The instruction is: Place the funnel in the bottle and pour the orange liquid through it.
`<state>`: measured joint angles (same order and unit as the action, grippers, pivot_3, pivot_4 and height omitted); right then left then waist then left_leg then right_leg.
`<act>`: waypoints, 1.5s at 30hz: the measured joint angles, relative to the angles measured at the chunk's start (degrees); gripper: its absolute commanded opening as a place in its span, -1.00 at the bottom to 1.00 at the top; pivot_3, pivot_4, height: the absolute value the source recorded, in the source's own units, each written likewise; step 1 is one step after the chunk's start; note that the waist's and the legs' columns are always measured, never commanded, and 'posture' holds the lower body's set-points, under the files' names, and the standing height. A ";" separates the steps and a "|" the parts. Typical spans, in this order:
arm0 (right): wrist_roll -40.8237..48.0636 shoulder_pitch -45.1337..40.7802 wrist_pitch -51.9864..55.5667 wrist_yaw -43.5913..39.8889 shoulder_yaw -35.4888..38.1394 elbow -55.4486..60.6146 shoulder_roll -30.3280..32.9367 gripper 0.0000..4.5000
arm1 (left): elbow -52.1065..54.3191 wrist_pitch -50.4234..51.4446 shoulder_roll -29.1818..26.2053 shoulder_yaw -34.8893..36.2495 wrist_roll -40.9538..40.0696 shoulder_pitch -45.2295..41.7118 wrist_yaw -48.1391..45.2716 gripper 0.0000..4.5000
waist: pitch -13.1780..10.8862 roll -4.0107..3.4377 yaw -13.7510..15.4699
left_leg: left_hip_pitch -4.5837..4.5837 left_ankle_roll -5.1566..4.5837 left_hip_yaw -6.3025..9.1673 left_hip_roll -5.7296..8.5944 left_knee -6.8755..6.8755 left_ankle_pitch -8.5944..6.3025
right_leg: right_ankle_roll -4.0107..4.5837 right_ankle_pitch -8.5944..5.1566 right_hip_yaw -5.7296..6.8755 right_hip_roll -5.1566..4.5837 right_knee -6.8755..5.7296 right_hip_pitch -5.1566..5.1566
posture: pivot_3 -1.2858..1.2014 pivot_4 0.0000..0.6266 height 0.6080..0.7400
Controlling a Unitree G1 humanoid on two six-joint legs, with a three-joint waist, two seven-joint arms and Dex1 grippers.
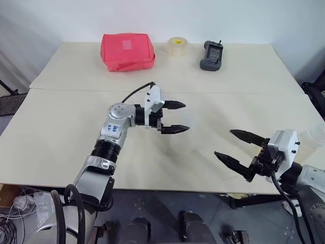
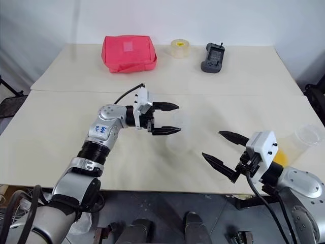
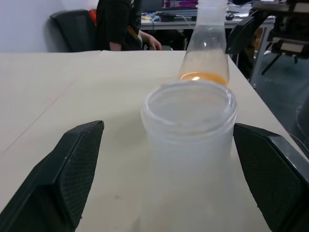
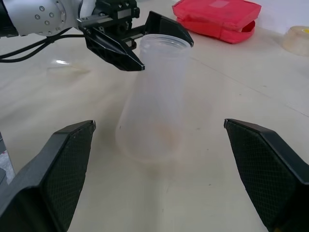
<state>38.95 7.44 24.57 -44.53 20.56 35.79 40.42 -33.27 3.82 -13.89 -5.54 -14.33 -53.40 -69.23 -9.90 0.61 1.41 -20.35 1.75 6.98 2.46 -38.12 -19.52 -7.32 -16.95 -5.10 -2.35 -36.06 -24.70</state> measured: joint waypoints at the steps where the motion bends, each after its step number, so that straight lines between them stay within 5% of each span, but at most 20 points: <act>1: -0.02 -0.09 0.00 -0.01 0.00 0.00 0.00 1.00 | 0.64 0.72 -0.19 -0.03 -0.10 0.08 -0.40 0.99 | 0.00 0.00 -0.03 | 0.00 0.00 0.00 0.00 0.00 0.00 | 0.00 0.00 0.00 0.00 0.00 0.00 | 0.03 -0.52 1.00; 16: -0.53 -1.61 0.11 -3.34 -0.04 -1.31 3.17 1.00 | 9.45 12.14 -9.80 1.10 -2.87 1.15 -4.87 0.99 | 0.00 0.00 -0.28 | 0.03 0.00 -0.01 -0.05 0.01 0.00 | 0.00 0.00 -0.02 -0.06 -0.02 -0.01 | 0.03 -0.52 1.00; 24: -1.35 -4.54 0.03 -9.37 -2.74 -5.42 5.87 1.00 | 24.31 21.49 -20.34 9.52 -6.88 11.29 1.39 0.99 | 0.00 0.00 -0.34 | 0.03 0.00 0.00 -0.08 0.02 -0.01 | 0.01 0.00 -0.04 -0.17 -0.02 -0.02 | 0.03 -0.52 1.00; 30: -1.77 -9.64 -0.36 -11.92 -5.81 -8.75 5.69 1.00 | 37.70 28.58 -25.03 22.14 -11.95 24.42 11.31 0.99 | -0.01 -0.01 -0.24 | 0.03 0.03 0.01 -0.12 0.03 -0.04 | 0.01 0.00 -0.03 -0.19 0.02 -0.02 | 0.03 -0.52 1.00; 35: -1.57 -12.45 -0.88 -13.19 -8.93 -9.42 3.79 1.00 | 47.76 33.42 -24.47 32.34 -16.13 37.26 19.79 0.99 | -0.01 -0.01 -0.01 | 0.02 0.06 0.04 -0.15 0.04 -0.08 | 0.01 0.00 0.02 -0.19 0.06 0.00 | 0.03 -0.52 1.00; 39: -0.37 -14.06 -0.61 -14.83 -13.30 -7.81 2.30 1.00 | 58.74 36.69 -18.36 40.71 -19.66 52.66 27.29 0.99 | 0.00 -0.02 -0.20 | 0.07 0.01 -0.10 -0.21 0.05 -0.22 | 0.01 0.00 0.03 -0.22 0.14 0.04 | 0.03 -0.52 1.00; 45: 7.43 -17.30 3.18 -13.66 -16.28 -5.07 -2.27 1.00 | 70.68 40.66 -13.01 43.98 -25.14 66.84 34.82 0.99 | -0.06 0.11 0.13 | 0.14 -0.17 -0.06 -0.21 0.00 -0.34 | 0.06 -0.02 0.08 -0.22 0.18 0.18 | 0.03 -0.52 1.00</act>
<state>46.38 -9.86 27.75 -58.19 4.28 30.71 38.15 37.41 44.48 -26.90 38.45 -39.47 13.44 -34.41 -9.96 0.72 1.54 -20.22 1.58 6.92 2.24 -38.12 -19.85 -7.26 -16.97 -5.02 -2.57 -35.88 -24.52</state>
